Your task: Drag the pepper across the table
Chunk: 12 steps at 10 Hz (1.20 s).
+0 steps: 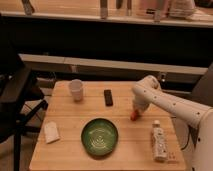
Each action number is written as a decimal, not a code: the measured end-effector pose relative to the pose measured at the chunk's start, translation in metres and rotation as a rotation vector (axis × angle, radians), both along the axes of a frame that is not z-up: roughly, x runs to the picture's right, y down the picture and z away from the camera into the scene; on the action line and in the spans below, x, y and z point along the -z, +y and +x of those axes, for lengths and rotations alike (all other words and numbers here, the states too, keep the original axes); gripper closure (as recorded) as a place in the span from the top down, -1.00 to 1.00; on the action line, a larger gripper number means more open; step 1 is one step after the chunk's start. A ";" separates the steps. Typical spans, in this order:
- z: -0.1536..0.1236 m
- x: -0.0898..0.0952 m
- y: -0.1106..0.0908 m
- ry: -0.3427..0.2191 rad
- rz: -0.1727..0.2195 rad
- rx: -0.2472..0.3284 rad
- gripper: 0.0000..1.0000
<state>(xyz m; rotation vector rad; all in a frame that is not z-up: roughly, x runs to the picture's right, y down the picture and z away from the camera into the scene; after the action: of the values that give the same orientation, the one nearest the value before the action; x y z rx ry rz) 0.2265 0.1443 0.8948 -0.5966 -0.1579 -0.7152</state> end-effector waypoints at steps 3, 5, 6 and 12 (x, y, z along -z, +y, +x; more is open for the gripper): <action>-0.016 0.011 0.011 -0.034 -0.011 0.079 -1.00; -0.019 0.012 0.014 -0.039 -0.010 0.103 -1.00; -0.020 0.009 0.012 -0.043 -0.009 0.118 -1.00; -0.044 0.014 0.017 -0.089 -0.022 0.231 -1.00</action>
<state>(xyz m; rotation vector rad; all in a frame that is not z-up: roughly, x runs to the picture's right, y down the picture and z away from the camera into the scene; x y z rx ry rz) 0.1828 0.1617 0.8805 -0.6102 -0.1818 -0.9654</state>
